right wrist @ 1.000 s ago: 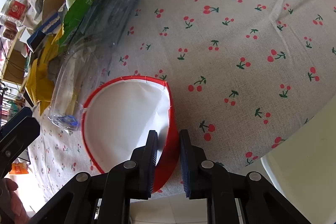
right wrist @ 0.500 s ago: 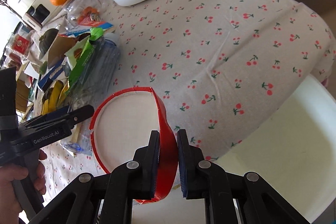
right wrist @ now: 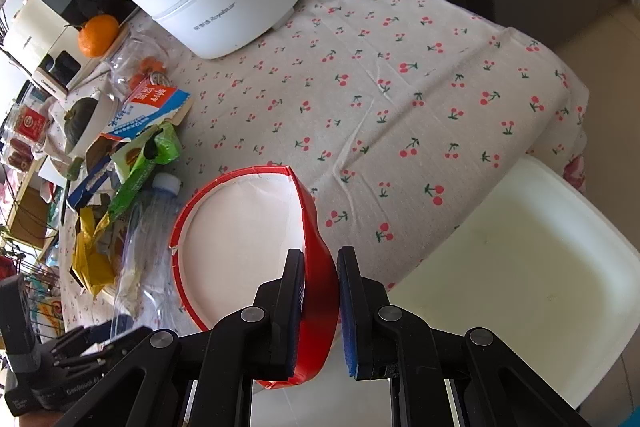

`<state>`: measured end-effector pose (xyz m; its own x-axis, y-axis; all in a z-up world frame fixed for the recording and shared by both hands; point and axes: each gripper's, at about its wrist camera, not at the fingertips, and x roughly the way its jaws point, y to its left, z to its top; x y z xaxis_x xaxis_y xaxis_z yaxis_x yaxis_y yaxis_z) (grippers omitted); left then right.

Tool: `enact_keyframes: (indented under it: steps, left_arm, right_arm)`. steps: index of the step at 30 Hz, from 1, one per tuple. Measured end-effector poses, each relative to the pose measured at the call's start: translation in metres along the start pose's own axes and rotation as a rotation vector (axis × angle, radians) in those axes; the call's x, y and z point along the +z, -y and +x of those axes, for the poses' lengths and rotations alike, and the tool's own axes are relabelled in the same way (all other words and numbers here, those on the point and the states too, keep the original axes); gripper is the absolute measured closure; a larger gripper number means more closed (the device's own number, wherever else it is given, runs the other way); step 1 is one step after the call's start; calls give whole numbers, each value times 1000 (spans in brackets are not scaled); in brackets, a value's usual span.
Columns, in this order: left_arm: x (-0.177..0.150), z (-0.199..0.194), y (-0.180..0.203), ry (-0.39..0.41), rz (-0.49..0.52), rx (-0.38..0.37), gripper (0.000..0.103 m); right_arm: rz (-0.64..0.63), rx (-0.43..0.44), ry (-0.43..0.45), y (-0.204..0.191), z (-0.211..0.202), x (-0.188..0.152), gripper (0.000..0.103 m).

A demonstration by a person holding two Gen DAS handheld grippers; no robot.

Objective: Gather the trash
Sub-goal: 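Carry the red lid to the white bin and release it with the right gripper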

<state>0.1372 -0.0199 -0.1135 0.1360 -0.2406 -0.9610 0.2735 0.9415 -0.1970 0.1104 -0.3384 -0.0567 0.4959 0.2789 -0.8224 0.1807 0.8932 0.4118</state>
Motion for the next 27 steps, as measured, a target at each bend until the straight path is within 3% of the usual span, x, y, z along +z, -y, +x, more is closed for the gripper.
enact_keyframes:
  steps: [4, 12, 23, 27]
  left_arm:
    - [3, 0, 6, -46, 27, 40, 39]
    - [43, 17, 9, -13, -46, 58, 38]
    - [-8, -11, 3, 182, -46, -156, 40]
    - [-23, -28, 12, 217, 1, -180, 40]
  right_arm:
    - [13, -5, -13, 2, 3, -4, 88]
    - [-8, -32, -15, -1, 7, -7, 88]
    - [-53, -84, 14, 10, -2, 0, 88]
    - [-26, -121, 38, 32, -12, 1, 88]
